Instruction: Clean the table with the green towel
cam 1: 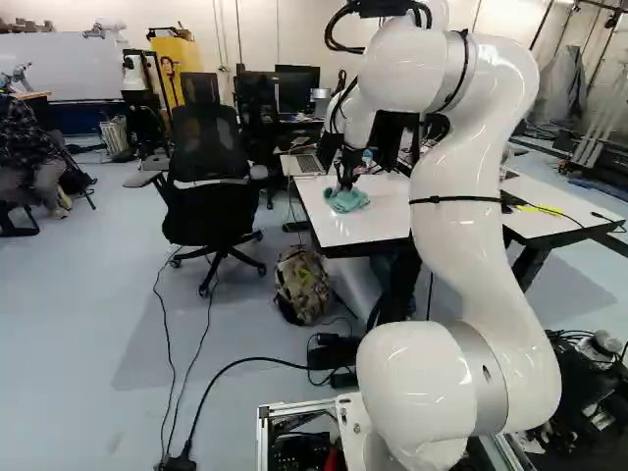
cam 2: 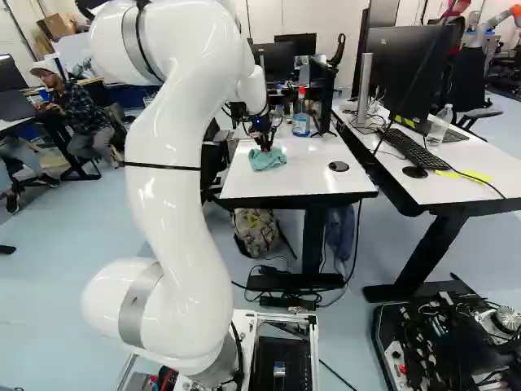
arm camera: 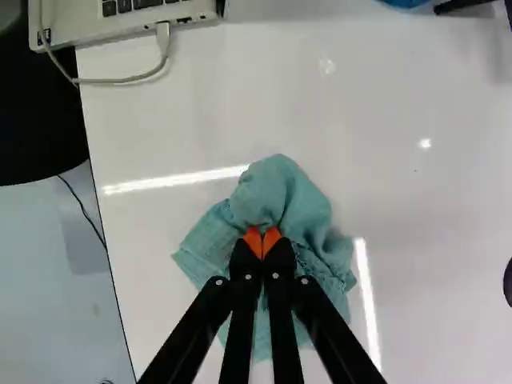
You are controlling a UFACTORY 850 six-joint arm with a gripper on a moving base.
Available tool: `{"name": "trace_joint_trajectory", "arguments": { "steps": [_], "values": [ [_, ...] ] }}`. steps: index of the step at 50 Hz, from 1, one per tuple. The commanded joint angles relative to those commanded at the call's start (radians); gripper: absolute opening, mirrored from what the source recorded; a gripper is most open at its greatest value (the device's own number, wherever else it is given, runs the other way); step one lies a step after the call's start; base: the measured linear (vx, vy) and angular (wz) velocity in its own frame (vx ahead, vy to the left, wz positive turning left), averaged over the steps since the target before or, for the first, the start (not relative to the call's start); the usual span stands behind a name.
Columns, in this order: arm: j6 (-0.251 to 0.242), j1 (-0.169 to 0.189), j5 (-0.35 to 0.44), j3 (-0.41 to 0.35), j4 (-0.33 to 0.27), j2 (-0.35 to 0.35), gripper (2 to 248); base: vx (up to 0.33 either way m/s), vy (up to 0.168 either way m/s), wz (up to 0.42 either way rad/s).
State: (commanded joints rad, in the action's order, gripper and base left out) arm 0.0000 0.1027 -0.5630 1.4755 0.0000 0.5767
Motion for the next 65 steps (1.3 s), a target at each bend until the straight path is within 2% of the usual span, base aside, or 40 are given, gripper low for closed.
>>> {"name": "trace_joint_trajectory", "arguments": {
  "steps": [23, 32, 65],
  "values": [
    [0.0, 0.039, 0.0, -0.122, 0.0, -0.087, 21, 0.0, 0.0, 0.0],
    [0.0, 0.051, 0.0, -0.145, 0.0, -0.115, 21, 0.0, 0.0, 0.0],
    [0.0, 0.061, 0.0, -0.232, 0.0, -0.257, 21, 0.0, 0.0, 0.0]
  ]
}}
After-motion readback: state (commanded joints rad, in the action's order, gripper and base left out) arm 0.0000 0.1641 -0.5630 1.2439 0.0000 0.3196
